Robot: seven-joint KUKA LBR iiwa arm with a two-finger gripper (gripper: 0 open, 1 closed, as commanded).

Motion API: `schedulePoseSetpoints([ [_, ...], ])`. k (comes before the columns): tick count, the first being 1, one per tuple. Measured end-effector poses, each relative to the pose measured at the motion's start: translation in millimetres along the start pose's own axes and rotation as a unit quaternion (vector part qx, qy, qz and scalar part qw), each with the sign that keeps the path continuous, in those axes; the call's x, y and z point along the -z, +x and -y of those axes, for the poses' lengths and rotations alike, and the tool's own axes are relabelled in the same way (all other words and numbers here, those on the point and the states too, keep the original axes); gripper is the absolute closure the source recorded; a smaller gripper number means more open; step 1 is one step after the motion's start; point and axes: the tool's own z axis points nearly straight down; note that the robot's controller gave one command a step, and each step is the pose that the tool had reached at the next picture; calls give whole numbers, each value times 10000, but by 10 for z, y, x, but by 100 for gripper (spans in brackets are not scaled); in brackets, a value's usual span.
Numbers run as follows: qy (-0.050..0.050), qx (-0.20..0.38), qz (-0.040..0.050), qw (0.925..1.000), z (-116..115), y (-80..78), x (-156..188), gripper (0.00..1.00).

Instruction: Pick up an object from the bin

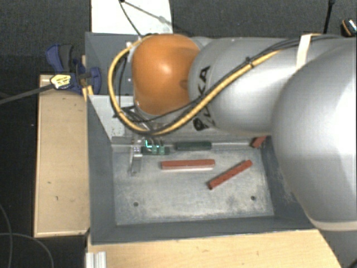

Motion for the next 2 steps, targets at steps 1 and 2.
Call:
schedulePoseSetpoints([
  [1, 14, -152, 18, 9999, 550, -150, -421, 0],
  [2, 24, 15, -3, 10000, 1214, -17, -1123, 0],
])
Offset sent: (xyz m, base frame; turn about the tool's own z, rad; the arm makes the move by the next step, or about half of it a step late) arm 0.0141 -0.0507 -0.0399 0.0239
